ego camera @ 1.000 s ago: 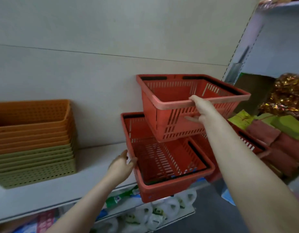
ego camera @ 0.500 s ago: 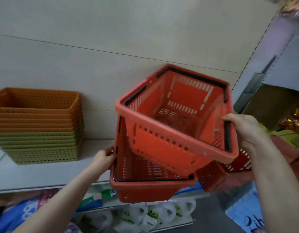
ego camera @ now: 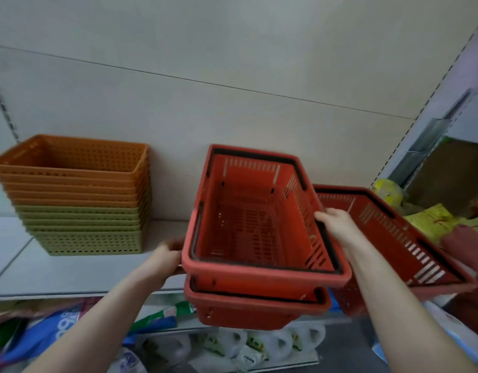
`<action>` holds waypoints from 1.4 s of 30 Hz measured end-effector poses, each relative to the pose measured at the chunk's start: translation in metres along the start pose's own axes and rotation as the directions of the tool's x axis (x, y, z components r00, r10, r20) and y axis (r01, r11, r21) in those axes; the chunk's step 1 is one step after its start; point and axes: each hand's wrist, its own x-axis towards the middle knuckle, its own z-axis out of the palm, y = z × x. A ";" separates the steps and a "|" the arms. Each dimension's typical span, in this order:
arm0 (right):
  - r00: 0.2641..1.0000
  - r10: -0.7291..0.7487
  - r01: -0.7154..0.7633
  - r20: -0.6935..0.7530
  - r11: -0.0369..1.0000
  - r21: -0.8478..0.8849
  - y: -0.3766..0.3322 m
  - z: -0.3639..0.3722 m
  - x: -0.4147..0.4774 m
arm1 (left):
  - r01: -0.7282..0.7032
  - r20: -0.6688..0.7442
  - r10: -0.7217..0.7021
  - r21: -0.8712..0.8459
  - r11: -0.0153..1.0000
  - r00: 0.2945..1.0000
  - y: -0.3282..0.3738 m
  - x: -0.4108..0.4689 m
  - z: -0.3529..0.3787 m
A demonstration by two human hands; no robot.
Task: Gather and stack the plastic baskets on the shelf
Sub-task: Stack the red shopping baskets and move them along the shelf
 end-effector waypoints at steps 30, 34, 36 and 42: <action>0.992 -0.122 0.062 -0.041 0.729 -0.682 0.041 0.035 0.028 | -0.083 -0.034 0.102 0.360 0.929 0.994 0.005 0.010 0.033; 0.997 -0.077 0.065 0.015 0.699 -0.712 0.049 0.034 0.033 | -0.103 -0.048 0.141 0.464 0.880 0.989 0.011 0.003 0.035; 0.997 -0.054 0.082 0.061 0.702 -0.707 0.047 0.029 0.038 | -0.094 -0.065 0.161 0.575 0.813 0.985 0.018 0.004 0.035; 0.970 -0.240 0.215 0.044 0.755 -0.620 0.039 -0.040 0.066 | -0.171 -0.173 0.449 0.760 0.627 0.877 0.063 0.023 0.058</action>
